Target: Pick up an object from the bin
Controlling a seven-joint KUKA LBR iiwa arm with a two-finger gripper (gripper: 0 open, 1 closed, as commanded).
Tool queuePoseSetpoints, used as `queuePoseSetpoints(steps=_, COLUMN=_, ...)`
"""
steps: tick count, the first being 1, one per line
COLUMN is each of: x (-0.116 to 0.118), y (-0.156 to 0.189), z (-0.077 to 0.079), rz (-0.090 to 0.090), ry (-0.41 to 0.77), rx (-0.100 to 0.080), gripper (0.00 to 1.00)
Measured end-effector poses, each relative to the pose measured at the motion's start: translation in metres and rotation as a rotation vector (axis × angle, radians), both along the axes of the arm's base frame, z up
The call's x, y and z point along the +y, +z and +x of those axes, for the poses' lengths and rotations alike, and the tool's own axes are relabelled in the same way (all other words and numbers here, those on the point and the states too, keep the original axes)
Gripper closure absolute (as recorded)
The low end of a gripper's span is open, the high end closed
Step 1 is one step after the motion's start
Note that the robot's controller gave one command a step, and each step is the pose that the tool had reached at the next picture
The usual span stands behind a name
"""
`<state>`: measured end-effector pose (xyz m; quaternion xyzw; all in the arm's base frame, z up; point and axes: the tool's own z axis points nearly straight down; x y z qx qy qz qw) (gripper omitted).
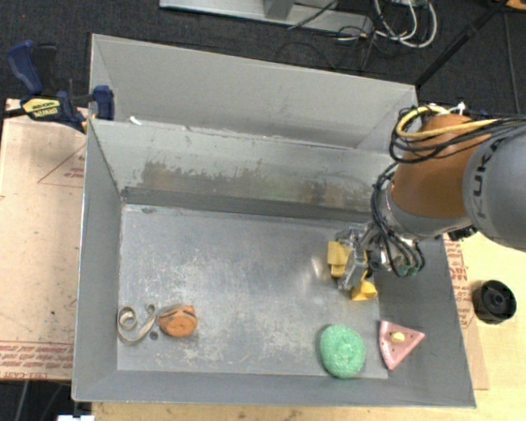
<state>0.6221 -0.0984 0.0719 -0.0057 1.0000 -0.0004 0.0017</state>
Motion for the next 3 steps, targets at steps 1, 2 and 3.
queuePoseSetpoints(steps=1, x=0.003, y=0.000, z=0.012, rz=0.002, ry=0.000, rx=-0.003, gripper=1.00)
queuePoseSetpoints(steps=2, x=-0.021, y=-0.001, z=0.022, rz=0.003, ry=0.001, rx=-0.003, gripper=1.00)
queuePoseSetpoints(steps=3, x=-0.031, y=-0.001, z=0.016, rz=0.002, ry=0.000, rx=-0.002, gripper=1.00)
